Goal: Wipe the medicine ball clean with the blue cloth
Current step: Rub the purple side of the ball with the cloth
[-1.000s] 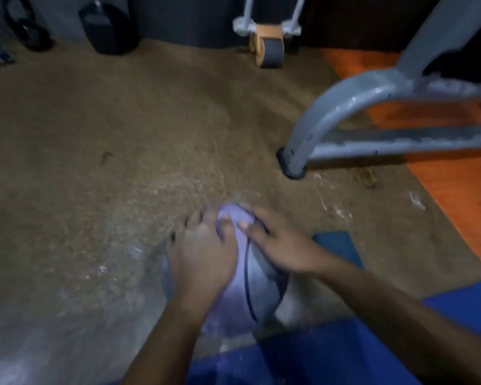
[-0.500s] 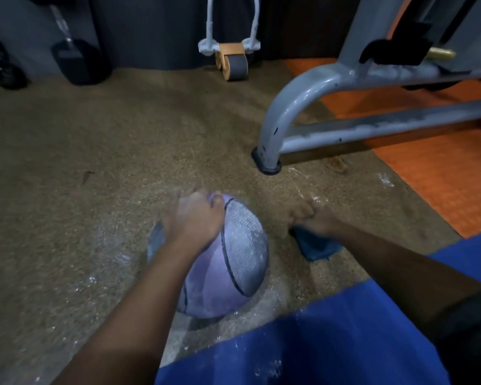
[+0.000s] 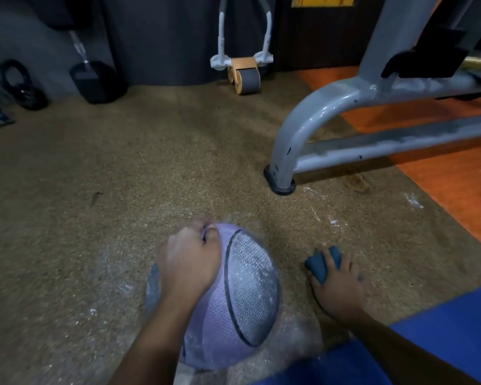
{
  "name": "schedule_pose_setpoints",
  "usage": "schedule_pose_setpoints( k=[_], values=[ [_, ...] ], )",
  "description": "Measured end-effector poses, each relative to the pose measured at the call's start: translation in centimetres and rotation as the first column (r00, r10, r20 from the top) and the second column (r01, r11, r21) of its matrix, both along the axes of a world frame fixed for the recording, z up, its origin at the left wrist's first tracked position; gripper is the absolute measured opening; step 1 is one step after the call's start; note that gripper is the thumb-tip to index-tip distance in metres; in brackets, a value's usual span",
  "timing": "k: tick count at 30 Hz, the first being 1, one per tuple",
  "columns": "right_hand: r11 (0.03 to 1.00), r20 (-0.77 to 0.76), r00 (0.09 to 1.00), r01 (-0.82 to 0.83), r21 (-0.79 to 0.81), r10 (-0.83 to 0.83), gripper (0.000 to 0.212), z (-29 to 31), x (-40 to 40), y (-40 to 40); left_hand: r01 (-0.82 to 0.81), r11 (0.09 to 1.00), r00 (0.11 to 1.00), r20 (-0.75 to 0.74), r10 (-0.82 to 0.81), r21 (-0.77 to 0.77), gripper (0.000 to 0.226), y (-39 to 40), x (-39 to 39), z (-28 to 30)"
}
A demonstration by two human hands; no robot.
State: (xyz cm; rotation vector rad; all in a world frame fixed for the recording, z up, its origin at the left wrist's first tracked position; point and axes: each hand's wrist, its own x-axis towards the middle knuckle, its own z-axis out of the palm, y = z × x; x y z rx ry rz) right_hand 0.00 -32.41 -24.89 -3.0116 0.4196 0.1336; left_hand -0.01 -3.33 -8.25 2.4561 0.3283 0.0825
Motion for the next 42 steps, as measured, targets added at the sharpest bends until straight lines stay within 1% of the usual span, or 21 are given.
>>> schedule_pose_setpoints(
  k=[3,6,8,9,10,12,14,15,17,19,21,23,26,28,30,32,34,36,38,39,42],
  values=[
    [0.998,-0.001,0.998,-0.067,-0.011,0.067,0.074,-0.2,0.4,-0.8,0.073,0.995,0.996,-0.049,-0.076,-0.063,0.046,0.9,0.2,-0.1],
    [0.995,0.05,0.994,-0.097,-0.011,0.097,0.07,-0.5,0.9,-1.4,0.124,0.991,0.992,0.0,-0.124,0.057,0.053,0.5,-0.1,-0.5],
    [0.995,0.018,0.998,-0.065,0.076,0.064,0.064,0.0,1.2,-1.4,0.107,0.989,0.993,0.04,-0.111,0.098,0.055,-0.3,-0.3,-0.5],
    [0.981,0.03,1.0,-0.003,0.196,-0.003,0.059,0.7,1.7,-1.1,0.096,0.991,0.993,0.055,-0.101,0.088,0.055,-0.6,-0.5,-0.4],
    [0.932,0.058,0.994,0.069,0.356,-0.096,0.053,1.8,2.2,-0.5,0.072,0.995,0.994,0.073,-0.077,0.07,0.055,-0.8,-0.8,-0.2],
    [0.749,0.107,0.96,0.129,0.649,-0.258,0.045,5.2,3.0,1.1,-0.037,0.994,0.995,0.091,0.028,0.098,0.056,-1.3,-1.3,-0.1],
    [0.578,0.196,0.941,-0.001,0.816,-0.275,0.043,9.4,3.2,3.4,-0.14,0.965,0.987,0.105,0.119,0.223,0.054,-2.0,-2.1,0.2],
    [0.535,0.272,0.933,-0.11,0.838,-0.234,0.039,11.5,3.1,4.6,-0.173,0.954,0.981,0.135,0.143,0.246,0.052,-2.3,-2.5,0.3],
    [0.472,0.428,0.898,-0.336,0.815,-0.1,0.033,15.4,2.3,7.0,-0.222,0.955,0.962,0.203,0.182,0.195,0.051,-2.6,-3.4,0.4],
    [0.409,0.503,0.864,-0.465,0.785,0.017,0.026,18.5,0.9,8.6,-0.201,0.971,0.97,0.166,0.179,0.129,0.059,-2.9,-3.8,0.5],
    [0.454,0.554,0.821,-0.548,0.703,0.134,0.031,19.8,-1.1,9.9,-0.131,0.977,0.99,0.08,0.119,0.169,0.069,-3.3,-4.1,0.1],
    [0.52,0.571,0.792,-0.589,0.619,0.216,0.04,19.6,-3.1,11.0,-0.077,0.977,0.996,0.067,0.065,0.198,0.072,-3.1,-4.1,-0.3],
    [0.646,0.604,0.757,-0.595,0.479,0.249,0.046,17.1,-5.3,12.1,-0.079,0.985,0.992,0.106,0.063,0.156,0.072,-2.4,-3.3,-0.7],
    [0.693,0.607,0.754,-0.577,0.431,0.251,0.05,15.6,-6.2,12.5,-0.112,0.988,0.991,0.082,0.103,0.105,0.063,-2.1,-2.8,-0.9],
    [0.707,0.56,0.794,-0.537,0.461,0.237,0.061,14.9,-6.8,12.9,-0.174,0.984,0.984,0.046,0.172,0.048,0.048,-1.9,-2.1,-1.1],
    [0.719,0.543,0.803,-0.528,0.452,0.248,0.065,14.7,-6.7,13.4,-0.194,0.981,0.981,0.008,0.194,0.015,0.048,-1.4,-1.5,-1.0],
    [0.723,0.57,0.781,-0.544,0.425,0.253,0.061,14.6,-5.9,13.7,-0.11,0.99,0.994,-0.006,0.111,0.089,0.057,-0.9,-1.2,-0.8],
    [0.707,0.589,0.771,-0.556,0.437,0.242,0.056,14.7,-5.0,13.8,0.068,0.981,0.996,0.04,-0.077,0.183,0.057,-0.5,-1.1,-0.6],
    [0.683,0.602,0.763,-0.57,0.456,0.235,0.052,14.6,-4.6,13.8,0.229,0.963,0.967,0.084,-0.242,0.139,0.051,-0.2,-0.8,-0.4],
    [0.669,0.602,0.761,-0.581,0.463,0.244,0.05,14.6,-4.5,13.9,0.251,0.964,0.959,0.111,-0.26,0.092,0.048,0.0,-0.7,-0.5],
    [0.641,0.576,0.771,-0.591,0.49,0.271,0.045,15.4,-3.4,14.1,0.202,0.979,0.962,0.188,-0.196,-0.009,0.04,0.4,-0.3,-1.0]
  ],
)
